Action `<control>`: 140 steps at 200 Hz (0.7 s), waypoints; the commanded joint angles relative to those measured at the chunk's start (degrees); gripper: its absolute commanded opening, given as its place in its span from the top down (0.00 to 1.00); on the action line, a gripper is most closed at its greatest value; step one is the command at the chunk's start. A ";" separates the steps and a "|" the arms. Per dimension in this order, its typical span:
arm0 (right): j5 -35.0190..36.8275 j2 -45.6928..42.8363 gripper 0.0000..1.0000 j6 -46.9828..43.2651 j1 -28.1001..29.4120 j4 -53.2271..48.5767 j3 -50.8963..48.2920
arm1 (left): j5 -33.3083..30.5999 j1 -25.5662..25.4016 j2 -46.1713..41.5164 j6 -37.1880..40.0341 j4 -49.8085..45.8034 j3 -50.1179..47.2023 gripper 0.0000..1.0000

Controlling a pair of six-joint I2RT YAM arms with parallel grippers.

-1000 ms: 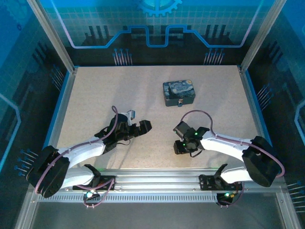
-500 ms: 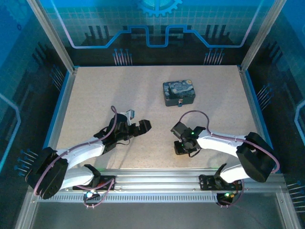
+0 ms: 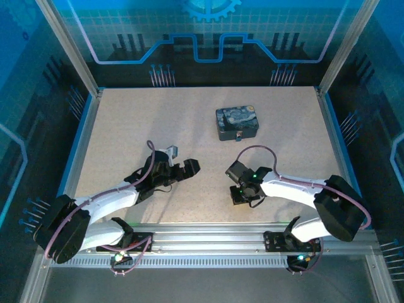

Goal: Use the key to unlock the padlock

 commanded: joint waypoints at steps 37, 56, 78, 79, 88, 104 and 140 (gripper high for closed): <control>0.24 -4.47 0.96 -2.61 -0.27 -0.28 -0.37 | -0.07 -0.45 -2.75 0.87 -1.37 0.74 0.01; -2.12 -7.49 0.97 -5.10 -1.40 2.98 -1.70 | 1.46 -0.45 -3.78 0.59 0.03 0.83 0.01; -7.13 -11.65 0.97 -8.19 -3.77 8.13 -3.76 | 4.06 -0.46 -4.84 0.30 2.76 1.13 0.01; -7.41 -11.84 0.97 -8.36 -3.93 8.46 -3.86 | 4.26 -0.42 -4.87 0.30 2.88 1.18 0.01; -9.76 -13.60 0.97 -9.90 -5.01 10.96 -4.75 | 5.88 -0.41 -5.07 0.21 4.23 1.46 0.01; -14.45 -16.91 0.97 -12.56 -7.14 15.60 -6.15 | 9.36 -0.46 -5.20 0.47 7.32 2.07 0.05; -25.07 -22.89 0.98 -16.30 -12.01 24.28 -7.39 | 16.85 -0.72 -4.79 1.39 13.08 4.21 0.17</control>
